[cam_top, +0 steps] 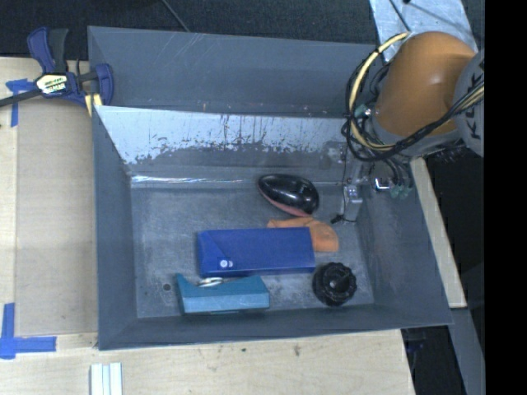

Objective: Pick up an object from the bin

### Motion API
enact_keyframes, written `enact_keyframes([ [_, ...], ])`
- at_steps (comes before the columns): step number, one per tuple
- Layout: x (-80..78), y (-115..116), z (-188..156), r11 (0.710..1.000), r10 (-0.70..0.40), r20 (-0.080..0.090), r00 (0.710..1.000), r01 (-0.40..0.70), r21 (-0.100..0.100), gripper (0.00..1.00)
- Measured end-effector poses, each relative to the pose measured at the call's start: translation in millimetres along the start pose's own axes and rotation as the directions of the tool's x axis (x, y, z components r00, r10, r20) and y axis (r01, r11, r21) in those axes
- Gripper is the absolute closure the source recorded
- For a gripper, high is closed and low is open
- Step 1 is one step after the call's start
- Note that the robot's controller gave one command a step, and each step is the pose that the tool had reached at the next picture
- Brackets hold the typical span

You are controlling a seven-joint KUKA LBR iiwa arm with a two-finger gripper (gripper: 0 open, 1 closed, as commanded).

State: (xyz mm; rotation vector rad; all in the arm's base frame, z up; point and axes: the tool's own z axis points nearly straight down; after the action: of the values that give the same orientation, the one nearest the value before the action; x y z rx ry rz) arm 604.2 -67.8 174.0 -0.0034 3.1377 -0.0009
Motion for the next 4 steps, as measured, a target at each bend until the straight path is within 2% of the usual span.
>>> enact_keyframes([
  [1, 0.0, 0, 0, 1.000, 0.000, 0.000, 1.000, 0.000, 0.000, 0.00],
  [2, -17.1, 18, 53, 0.999, 0.039, 0.007, 0.999, -0.039, 0.000, 0.00],
  [3, -12.4, 77, 95, 0.999, 0.047, 0.018, 0.999, -0.047, -0.001, 1.00],
  [4, -12.4, 77, 95, 0.999, 0.047, 0.018, 0.999, -0.047, -0.001, 1.00],
])
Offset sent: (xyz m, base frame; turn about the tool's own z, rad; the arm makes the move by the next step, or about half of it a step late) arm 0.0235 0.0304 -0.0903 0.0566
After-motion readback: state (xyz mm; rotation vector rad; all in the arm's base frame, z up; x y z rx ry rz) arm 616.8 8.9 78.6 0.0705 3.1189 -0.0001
